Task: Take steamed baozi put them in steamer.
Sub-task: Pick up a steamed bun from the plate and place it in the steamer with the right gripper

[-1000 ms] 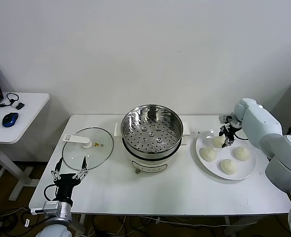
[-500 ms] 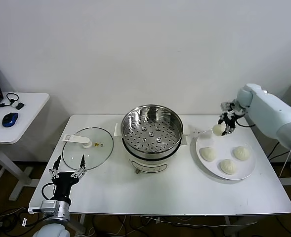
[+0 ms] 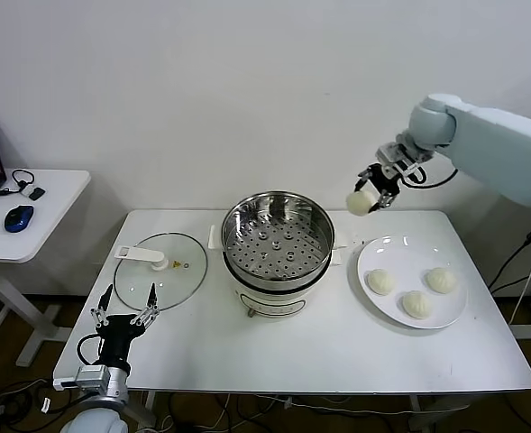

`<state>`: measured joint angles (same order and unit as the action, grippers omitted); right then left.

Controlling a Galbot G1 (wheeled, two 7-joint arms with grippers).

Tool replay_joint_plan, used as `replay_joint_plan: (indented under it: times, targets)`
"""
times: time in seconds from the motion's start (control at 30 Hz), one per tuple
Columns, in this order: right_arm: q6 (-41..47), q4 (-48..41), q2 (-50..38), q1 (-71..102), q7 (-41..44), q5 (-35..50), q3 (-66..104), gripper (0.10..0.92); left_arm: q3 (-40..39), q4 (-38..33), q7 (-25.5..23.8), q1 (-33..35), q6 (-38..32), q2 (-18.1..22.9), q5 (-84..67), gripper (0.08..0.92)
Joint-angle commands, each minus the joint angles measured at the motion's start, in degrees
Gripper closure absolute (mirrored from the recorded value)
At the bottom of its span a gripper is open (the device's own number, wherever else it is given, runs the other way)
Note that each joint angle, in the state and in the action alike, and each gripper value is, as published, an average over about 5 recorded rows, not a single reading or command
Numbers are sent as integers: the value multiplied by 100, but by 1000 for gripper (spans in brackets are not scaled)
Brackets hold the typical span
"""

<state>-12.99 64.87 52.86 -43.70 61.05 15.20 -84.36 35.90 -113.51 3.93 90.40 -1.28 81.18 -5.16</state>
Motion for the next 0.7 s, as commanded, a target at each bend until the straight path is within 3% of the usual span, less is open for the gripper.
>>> replay_joint_plan:
  times: [0.03,0.37,0.7]
  targets:
    - [-1269,538,1011,-885,-513,-263,-711,402,14,2,6,-9,-9,97,16,177]
    - [-2886,-544,2072,-122,-1849,-2395,-425,397,104,-19,47,11,-52,217,6,177]
    - [-3570,-1480,2392,633,-2527,-3495,-198,395,129,-17,54,12,-56,265,11,177]
